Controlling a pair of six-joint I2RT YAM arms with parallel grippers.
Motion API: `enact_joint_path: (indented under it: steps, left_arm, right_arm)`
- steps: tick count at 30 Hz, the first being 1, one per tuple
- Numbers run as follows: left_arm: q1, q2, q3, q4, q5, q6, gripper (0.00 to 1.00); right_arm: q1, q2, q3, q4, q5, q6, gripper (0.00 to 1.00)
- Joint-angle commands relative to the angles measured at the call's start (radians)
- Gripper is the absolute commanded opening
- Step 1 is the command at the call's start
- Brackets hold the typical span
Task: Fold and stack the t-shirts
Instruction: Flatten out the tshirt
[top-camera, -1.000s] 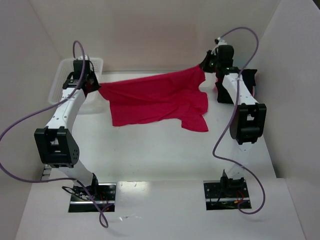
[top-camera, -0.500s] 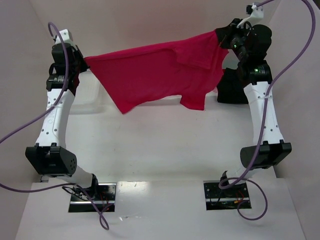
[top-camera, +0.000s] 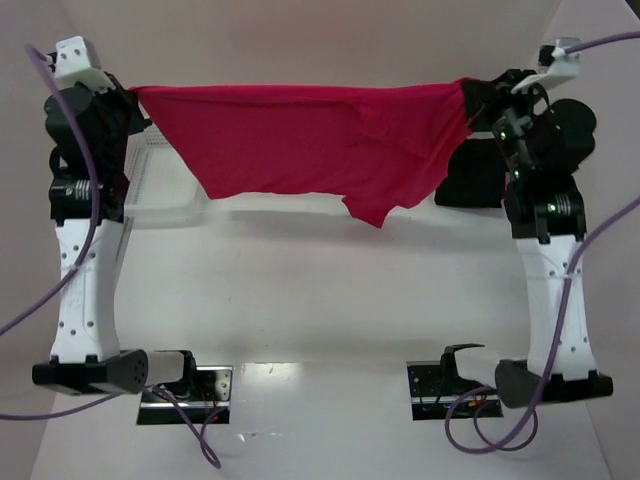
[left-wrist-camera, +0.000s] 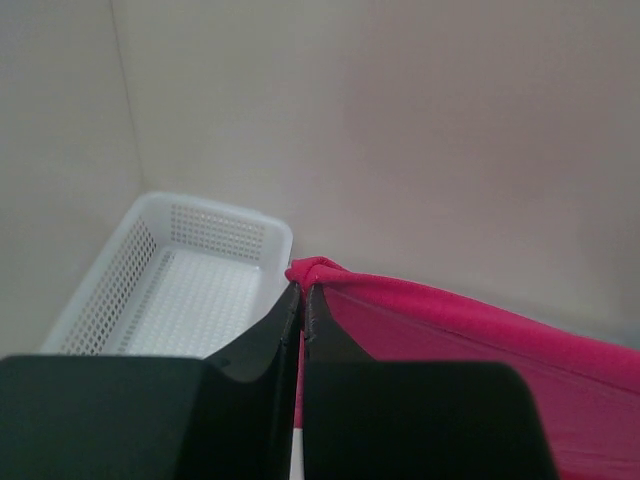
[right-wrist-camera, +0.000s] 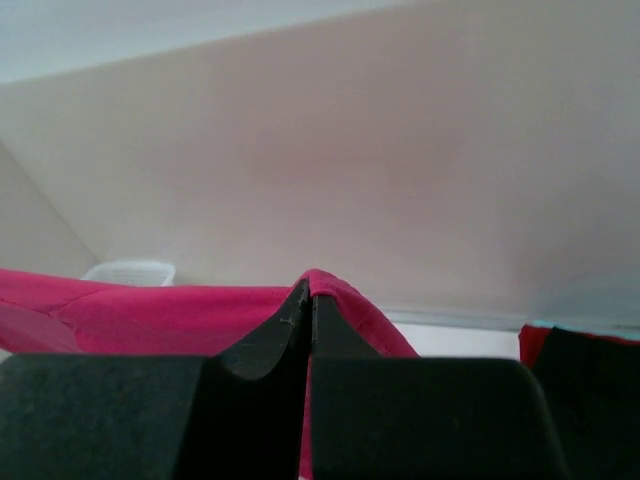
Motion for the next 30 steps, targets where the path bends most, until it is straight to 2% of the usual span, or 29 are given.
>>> enact_joint_path:
  steps: [1,12,17,22,30]
  left_arm:
    - [0.019,-0.12,0.01,0.065,-0.032,0.051,0.0]
    - [0.007,-0.411,-0.052,-0.045,-0.066,0.064,0.0]
    - [-0.003,-0.475,-0.131,-0.093,-0.087,0.064,0.0]
    - [-0.003,-0.391,-0.228,-0.07,-0.069,0.044,0.0]
    - [-0.012,-0.236,-0.45,0.044,-0.002,-0.001,0.0]
  right_arm:
    - [-0.005,-0.12,0.007,0.045,0.068,-0.035,0.0]
    - [-0.005,-0.301,0.051,-0.063,0.047,0.018,0.0]
    - [-0.005,-0.338,0.039,-0.138,0.1,0.027,0.0]
    - [-0.005,-0.266,-0.05,-0.162,0.135,0.05,0.0]
    - [-0.005,-0.18,-0.327,-0.039,0.166,0.081,0.0]
